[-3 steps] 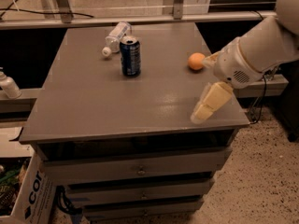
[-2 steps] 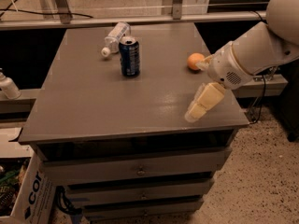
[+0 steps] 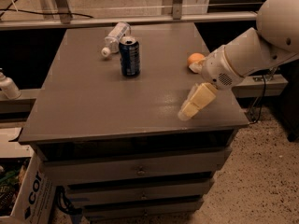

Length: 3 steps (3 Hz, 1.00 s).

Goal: Knock pepsi can over

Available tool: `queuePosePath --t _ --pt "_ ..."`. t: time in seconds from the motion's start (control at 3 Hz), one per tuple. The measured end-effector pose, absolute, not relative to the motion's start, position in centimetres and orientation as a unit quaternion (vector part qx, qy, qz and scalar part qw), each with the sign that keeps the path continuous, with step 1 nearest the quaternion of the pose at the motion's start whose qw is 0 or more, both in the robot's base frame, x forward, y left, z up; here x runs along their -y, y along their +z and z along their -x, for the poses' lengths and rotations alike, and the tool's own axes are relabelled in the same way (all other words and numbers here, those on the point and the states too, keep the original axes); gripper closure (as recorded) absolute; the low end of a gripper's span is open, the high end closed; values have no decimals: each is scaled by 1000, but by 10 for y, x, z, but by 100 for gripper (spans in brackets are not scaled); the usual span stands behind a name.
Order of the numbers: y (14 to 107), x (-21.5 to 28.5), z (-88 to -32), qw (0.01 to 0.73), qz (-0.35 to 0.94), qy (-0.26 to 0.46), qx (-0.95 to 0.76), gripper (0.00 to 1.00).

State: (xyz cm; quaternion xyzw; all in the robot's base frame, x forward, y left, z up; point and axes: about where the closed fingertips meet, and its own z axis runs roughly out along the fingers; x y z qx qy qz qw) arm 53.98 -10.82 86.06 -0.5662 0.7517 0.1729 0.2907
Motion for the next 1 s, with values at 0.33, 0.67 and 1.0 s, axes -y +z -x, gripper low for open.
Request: queuePosePath --t 0.33,0.67,1.0 --pt "861 108 -540 291 566 173 -752 0" --pt "860 97 -537 304 567 186 -743 0" --pt "862 78 -555 338 560 204 -728 0"
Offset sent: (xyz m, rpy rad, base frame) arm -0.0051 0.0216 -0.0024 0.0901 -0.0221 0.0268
